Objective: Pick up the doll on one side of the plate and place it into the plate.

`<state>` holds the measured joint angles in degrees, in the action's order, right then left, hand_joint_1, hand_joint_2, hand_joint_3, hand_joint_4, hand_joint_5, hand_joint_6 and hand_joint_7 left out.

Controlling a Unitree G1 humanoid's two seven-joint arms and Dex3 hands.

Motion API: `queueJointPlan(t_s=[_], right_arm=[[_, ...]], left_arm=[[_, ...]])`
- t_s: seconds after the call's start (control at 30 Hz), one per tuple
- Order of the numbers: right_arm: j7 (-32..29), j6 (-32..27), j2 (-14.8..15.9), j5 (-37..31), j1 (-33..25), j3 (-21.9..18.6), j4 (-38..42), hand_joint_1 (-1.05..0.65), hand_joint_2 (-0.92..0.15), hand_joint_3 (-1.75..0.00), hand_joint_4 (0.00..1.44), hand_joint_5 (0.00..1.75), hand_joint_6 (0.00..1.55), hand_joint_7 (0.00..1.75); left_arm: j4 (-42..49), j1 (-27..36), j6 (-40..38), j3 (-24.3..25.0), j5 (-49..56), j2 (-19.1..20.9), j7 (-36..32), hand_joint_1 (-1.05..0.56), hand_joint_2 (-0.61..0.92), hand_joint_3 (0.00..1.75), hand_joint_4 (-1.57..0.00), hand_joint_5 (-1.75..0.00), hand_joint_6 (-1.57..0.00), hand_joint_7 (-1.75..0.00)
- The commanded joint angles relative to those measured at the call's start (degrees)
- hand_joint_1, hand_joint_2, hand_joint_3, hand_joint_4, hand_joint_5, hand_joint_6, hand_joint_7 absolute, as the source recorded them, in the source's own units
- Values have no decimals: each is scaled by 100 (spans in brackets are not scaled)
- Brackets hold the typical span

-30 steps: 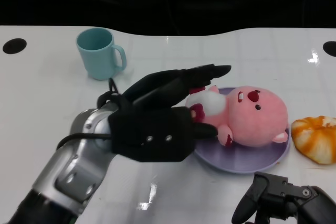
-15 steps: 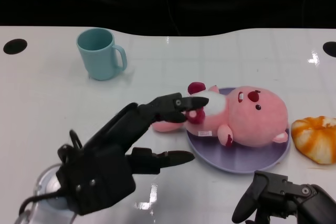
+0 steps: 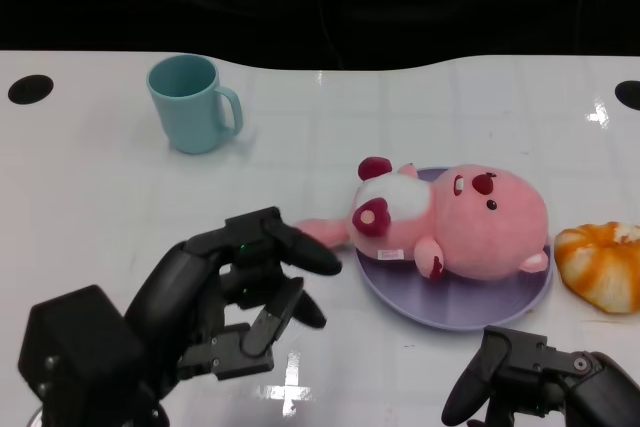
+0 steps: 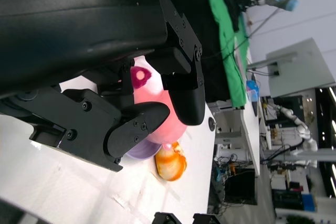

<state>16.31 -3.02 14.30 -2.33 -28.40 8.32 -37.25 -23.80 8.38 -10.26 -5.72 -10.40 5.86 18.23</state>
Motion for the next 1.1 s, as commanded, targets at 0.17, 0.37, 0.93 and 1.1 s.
queueJointPlan(t_s=[0.17, 0.37, 0.93, 1.1], right_arm=[[18, -36, 56, 61, 11, -56, -53, -18, -55, -107, 65, 164, 61, 130], [55, -25, 72, 119, 14, -115, -35, -19, -56, -104, 64, 164, 60, 130], [142, -9, 139, 209, -79, -318, -78, -17, -57, -103, 64, 164, 61, 130], [150, 16, 158, 277, -101, -370, -57, -16, -56, -103, 64, 165, 60, 130]], left_arm=[[-696, 490, -1153, 245, -765, 35, -189, -11, 49, 139, -81, -168, -73, -149], [-878, 686, -1642, 326, -954, 101, -277, -12, 47, 135, -88, -174, -78, -159], [-244, 401, -2453, 567, -1659, 133, -230, -17, 37, 150, -90, -175, -73, -175], [-188, 367, -2455, 512, -1699, 198, -157, -16, 37, 151, -90, -175, -73, -175]])
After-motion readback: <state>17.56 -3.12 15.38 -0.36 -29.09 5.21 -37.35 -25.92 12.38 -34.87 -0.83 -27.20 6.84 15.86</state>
